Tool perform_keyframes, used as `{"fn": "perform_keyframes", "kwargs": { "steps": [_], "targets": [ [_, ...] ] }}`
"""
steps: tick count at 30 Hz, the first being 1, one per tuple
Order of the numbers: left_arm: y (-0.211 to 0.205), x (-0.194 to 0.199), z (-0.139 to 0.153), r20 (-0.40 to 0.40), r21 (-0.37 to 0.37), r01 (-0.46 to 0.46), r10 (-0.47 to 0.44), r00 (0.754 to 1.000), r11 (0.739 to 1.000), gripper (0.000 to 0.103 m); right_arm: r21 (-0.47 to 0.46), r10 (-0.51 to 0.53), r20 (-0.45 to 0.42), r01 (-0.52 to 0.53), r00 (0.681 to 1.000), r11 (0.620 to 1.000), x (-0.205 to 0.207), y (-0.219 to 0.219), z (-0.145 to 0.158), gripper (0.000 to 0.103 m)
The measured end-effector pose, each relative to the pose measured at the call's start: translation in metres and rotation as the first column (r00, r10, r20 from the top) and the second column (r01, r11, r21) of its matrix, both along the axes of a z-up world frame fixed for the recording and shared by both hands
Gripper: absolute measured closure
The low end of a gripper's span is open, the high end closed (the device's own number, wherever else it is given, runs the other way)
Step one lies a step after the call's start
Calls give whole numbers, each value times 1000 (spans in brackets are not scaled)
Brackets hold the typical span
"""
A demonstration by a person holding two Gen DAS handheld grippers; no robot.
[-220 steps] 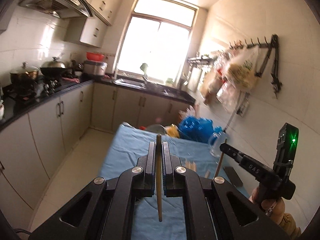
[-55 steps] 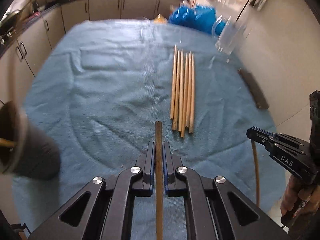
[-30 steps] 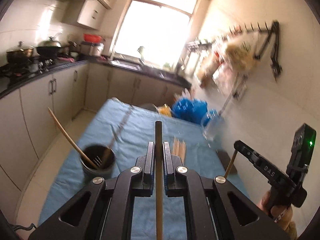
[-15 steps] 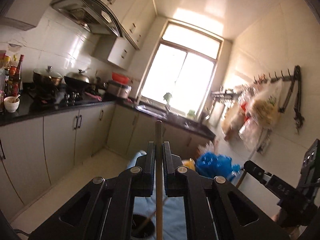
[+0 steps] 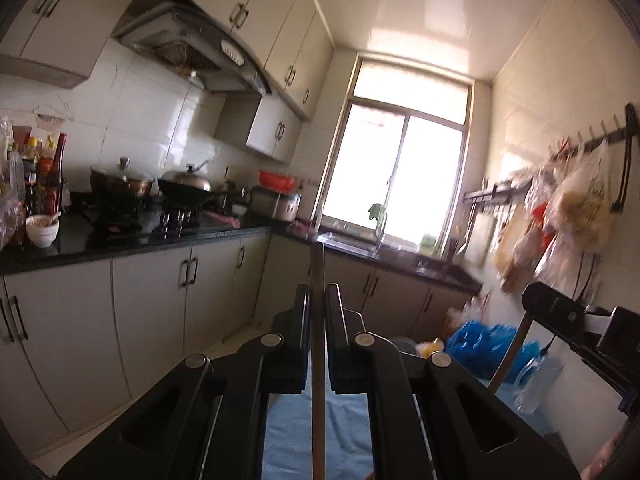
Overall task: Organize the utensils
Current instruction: 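Insert the left tool's chopstick into the black cup while the right tool releases its own, then move both tools back over the remaining chopsticks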
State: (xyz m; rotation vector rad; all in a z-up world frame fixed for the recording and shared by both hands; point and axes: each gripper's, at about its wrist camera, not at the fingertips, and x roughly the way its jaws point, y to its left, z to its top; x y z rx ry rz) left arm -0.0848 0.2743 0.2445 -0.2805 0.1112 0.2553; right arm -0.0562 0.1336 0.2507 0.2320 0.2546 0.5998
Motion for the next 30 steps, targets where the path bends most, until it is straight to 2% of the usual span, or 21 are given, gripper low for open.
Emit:
{"fn": "perform_keyframes", "kwargs": {
  "steps": [7,15,17,18,19,22,23,27,30],
  "targets": [
    [8,13,-26,-91,-41,-12,8,996,999,96,-35,11,-96,-15,995,999,20,5,-39,96],
    [12,7,-35,-158,-65,-23,12,987,998,96,-99,9,-158,-25,987,995,28,10,-67,95],
    [12,2,-33,-169,-60,-29,18,985,998,88,-100,5,-167,-22,986,995,29,8,-69,94],
    [12,-3,-31,-173,-57,-35,25,985,998,75,-102,0,-166,-17,986,995,28,7,-69,93],
    [12,-7,-30,-172,-55,-41,31,985,998,62,-103,-6,-163,-11,987,995,28,5,-68,88],
    [7,-25,-24,-153,-34,-53,48,987,998,57,-98,-16,-149,1,989,995,23,0,-64,67],
    [3,-31,-22,-154,-19,-54,50,987,998,56,-95,-22,-142,9,990,995,20,-3,-62,62],
    [-10,-53,-16,-148,5,-36,36,988,999,51,-96,-52,-133,39,990,995,8,-20,-60,60],
    [-28,-70,-11,-142,6,13,-12,990,1000,50,-93,-83,-147,70,986,993,1,-38,-65,56]
  ]
}}
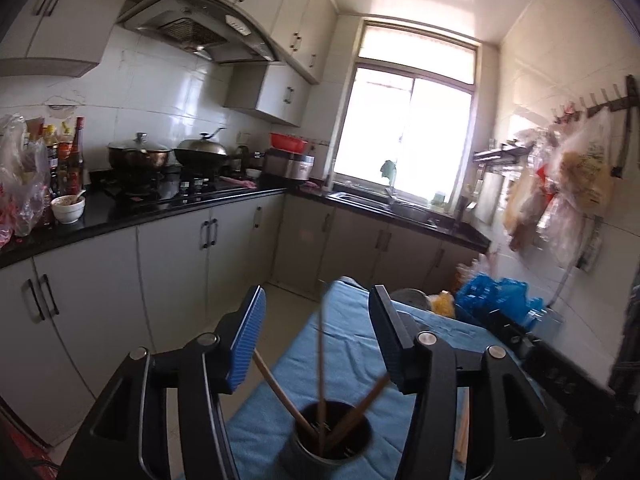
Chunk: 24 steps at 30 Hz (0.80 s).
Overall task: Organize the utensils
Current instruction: 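Move both tools back over the remaining chopsticks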
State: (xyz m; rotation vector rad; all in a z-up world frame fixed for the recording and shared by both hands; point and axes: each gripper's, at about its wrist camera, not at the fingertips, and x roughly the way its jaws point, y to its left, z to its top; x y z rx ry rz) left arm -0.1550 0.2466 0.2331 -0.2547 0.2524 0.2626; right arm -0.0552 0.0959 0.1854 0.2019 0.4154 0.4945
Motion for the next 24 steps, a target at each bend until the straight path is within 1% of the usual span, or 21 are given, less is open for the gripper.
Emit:
{"fn": "perform_keyframes", "kwargs": {
  "steps": [3,6,8,10,12,14,15,18,20,21,23,24],
  "targets": [
    [-23,-10,1,-5,9,69,-68,998,998,46,-2,-48,-32,48,998,999,-6,-27,-12,54],
    [-52,-15,-2,-22,44,134,-133,991,990,46,-16,-118,-74,117,990,993,-12,-66,-31,53],
    [-73,-13,-8,-45,65,180,-177,983,982,45,-31,-164,-103,161,981,986,-13,-92,-43,53],
    [-92,-8,-15,-80,61,235,-230,970,970,45,-49,-216,-141,211,966,976,-13,-120,-57,53],
    [-111,5,-26,-134,35,302,-295,946,953,45,-72,-274,-180,265,945,961,-11,-151,-73,53],
    [-129,21,-40,-198,13,351,-342,919,936,45,-83,-304,-218,293,927,953,-9,-175,-86,53],
    [-135,27,-45,-221,7,364,-353,909,931,45,-82,-312,-240,301,919,950,-7,-186,-92,53],
    [-161,61,-74,-326,-24,421,-405,854,907,45,-70,-319,-294,313,901,947,-3,-212,-110,53],
    [-173,81,-91,-381,-43,442,-423,822,896,45,-58,-321,-318,319,892,946,1,-226,-120,53],
    [-181,96,-104,-417,-59,452,-433,799,890,45,-53,-319,-329,320,889,946,2,-232,-125,53],
    [-191,121,-124,-468,-75,458,-437,769,886,45,-48,-315,-343,318,885,947,5,-238,-132,53],
    [-197,132,-131,-484,-74,457,-433,761,886,45,-43,-311,-353,317,882,947,7,-243,-137,53]
  ]
}}
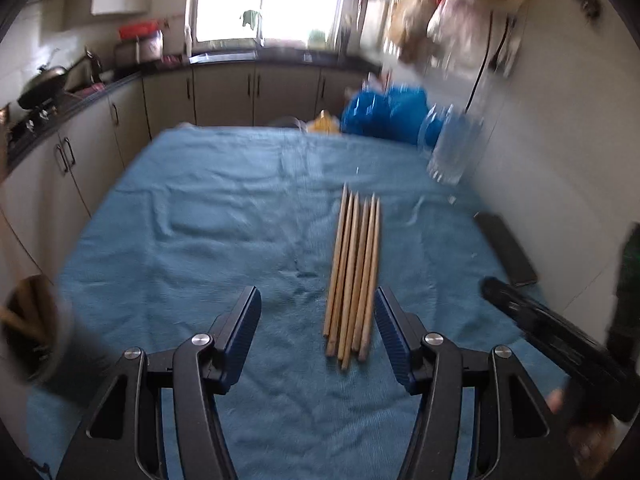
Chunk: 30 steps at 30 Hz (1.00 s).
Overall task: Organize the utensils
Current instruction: 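Move both tools back over the remaining chopsticks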
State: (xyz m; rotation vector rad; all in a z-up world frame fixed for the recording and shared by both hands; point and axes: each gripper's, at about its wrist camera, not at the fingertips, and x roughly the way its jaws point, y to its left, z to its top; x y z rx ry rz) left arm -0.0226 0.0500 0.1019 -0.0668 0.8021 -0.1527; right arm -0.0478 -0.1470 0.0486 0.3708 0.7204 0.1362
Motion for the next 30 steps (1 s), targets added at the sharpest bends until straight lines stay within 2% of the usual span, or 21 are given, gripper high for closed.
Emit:
{"fn": "perform_keyframes", "kwargs": {
  "steps": [6,8,10,12,15,20,23,25,27,28,30],
  "targets": [
    [-30,66,-42,-73,51,47,-44,996,998,51,28,13,-26,-12,1000,1000,15,-9,-19,53],
    [-38,88,-54,-104,71,55,-48,993,996,57,33,19,-32,-18,999,999,18,-10,-24,53],
    [-41,108,-66,-150,79,58,-45,988,995,71,42,27,-39,-26,999,999,22,-10,-28,53],
    [-38,121,-72,-170,60,61,-50,984,996,74,53,40,-48,-38,998,998,28,-9,-31,53],
    [-33,125,-72,-177,77,45,-30,984,996,87,50,61,-57,-58,997,997,35,-5,-32,53],
    [0,110,-71,-219,-51,-42,30,975,998,89,33,91,-72,-88,993,996,51,3,-29,53],
    [23,88,-73,-266,-182,-86,35,963,980,89,9,124,-86,-124,989,992,65,16,-31,53],
    [33,75,-77,-296,-239,-107,32,955,965,91,-29,157,-101,-160,982,987,77,30,-34,53],
    [40,63,-78,-316,-271,-119,29,948,955,92,-63,177,-121,-185,977,981,89,42,-38,60],
    [43,60,-79,-320,-280,-126,31,947,952,93,-76,179,-127,-189,976,979,92,46,-40,68],
    [49,58,-80,-318,-286,-137,42,947,948,96,-105,182,-151,-199,972,974,105,56,-44,71]
  ]
}}
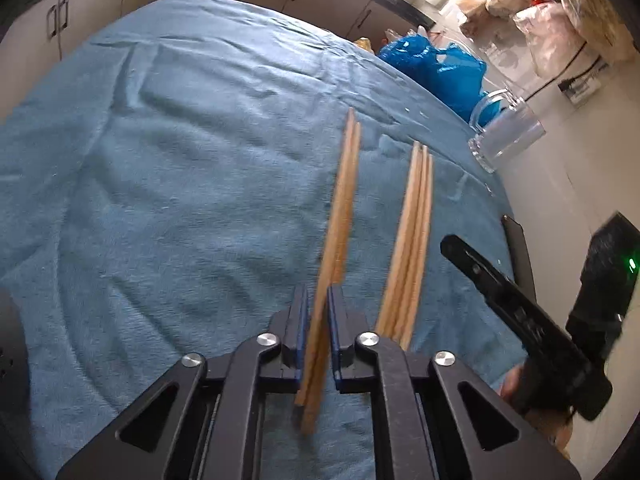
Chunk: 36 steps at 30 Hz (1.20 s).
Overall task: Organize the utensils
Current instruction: 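Close the right tool on a chopstick while the left tool closes beside the bundle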
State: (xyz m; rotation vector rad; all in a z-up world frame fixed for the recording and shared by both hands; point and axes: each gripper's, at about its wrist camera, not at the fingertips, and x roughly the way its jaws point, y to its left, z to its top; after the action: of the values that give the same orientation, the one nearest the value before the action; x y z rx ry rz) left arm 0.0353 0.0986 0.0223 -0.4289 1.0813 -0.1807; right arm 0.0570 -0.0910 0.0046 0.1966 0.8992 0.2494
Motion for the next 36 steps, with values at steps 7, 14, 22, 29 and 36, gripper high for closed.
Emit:
{"fn": "perform_keyframes", "kwargs": {
  "steps": [7,14,22,29,36],
  "targets": [
    [12,-2,-4,21,-62,-16,17,1000,998,96,-73,-11,-18,10,1000,997,17,10,-9,71],
    [12,-11,-4,42,-50,-24,26,999,998,96,-202,-42,-47,31,998,979,38,20,-8,73],
    [25,-20,-5,10,-85,-57,58,998,995,102,-15,-40,-16,39,999,999,34,18,16,73],
    [29,-61,-1,-11,-32,-68,67,998,997,103,17,86,-79,-85,993,996,54,61,8,73],
    [28,-55,3,44,-37,-47,49,998,998,103,-56,50,-118,-57,992,997,72,83,-6,77]
  ]
}}
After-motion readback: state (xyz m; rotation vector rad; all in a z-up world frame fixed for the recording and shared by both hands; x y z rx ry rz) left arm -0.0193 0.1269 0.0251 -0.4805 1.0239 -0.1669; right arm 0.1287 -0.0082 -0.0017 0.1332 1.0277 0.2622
